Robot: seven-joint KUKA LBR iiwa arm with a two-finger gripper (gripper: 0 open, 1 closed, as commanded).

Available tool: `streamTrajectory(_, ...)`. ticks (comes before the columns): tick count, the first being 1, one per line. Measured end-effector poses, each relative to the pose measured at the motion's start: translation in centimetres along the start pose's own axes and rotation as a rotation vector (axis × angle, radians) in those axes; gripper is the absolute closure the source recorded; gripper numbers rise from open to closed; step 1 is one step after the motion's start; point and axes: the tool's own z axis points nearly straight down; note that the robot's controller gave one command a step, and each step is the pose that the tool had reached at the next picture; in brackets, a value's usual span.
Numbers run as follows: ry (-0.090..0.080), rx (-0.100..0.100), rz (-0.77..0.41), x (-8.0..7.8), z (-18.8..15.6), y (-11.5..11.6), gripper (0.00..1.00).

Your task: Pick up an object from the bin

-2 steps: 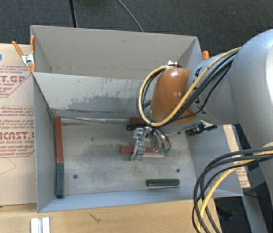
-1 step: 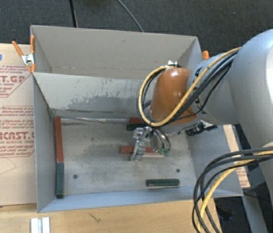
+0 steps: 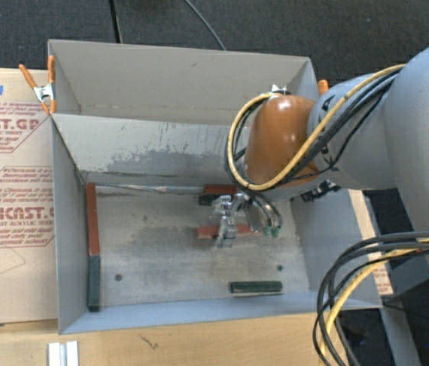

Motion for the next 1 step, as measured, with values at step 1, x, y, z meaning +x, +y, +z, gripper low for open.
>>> streamTrajectory(1,-0.006,0.0,-0.14,6.54,-12.53,-3.42,1.0)
